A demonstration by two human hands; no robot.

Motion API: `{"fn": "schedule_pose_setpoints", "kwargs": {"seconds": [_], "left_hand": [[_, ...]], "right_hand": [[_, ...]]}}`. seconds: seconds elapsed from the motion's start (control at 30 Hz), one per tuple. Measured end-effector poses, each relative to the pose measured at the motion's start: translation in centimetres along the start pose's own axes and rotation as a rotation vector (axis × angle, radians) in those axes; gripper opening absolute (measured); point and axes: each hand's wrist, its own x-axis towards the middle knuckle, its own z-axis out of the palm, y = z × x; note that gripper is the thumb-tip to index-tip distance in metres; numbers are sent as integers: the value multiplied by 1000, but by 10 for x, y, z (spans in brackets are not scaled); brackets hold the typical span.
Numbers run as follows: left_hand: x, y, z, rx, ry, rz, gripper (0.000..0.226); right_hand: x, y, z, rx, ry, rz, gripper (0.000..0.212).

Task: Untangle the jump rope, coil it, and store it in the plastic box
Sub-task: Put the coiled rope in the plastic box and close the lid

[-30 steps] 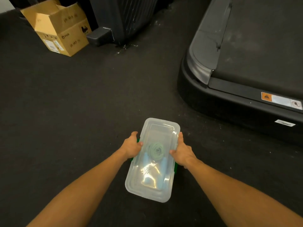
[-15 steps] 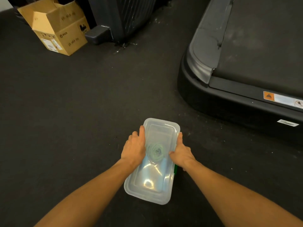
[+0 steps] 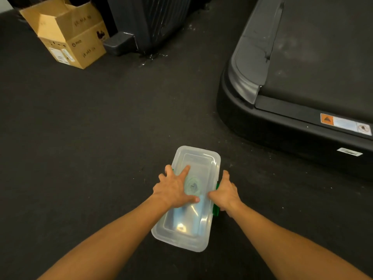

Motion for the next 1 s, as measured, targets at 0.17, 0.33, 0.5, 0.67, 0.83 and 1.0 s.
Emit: {"fn": "schedule_pose_setpoints", "kwargs": {"seconds": [0.17,0.33,0.5,0.67,0.83,1.0], "left_hand": [[-1,5,3,5,0,8,119],[-5,3,4,-21,30,37,117],[-9,4,5,-16,60,49,113],[-9,7,7,24,73,37,110],[-9,4,7,35,62,57,109],[-19,11,-20,139,52,77,86]], "right_hand": [[-7,10,5,37,59,-54,95],[-14,7,21,17,154,-124,80],[-22,7,36,-227,209,-205,91],[-28,3,47,-511,225,-284,86],[-26,3,36,-499,114,-229,96],[-39,-11,2,-419,129,-297,89]]}}
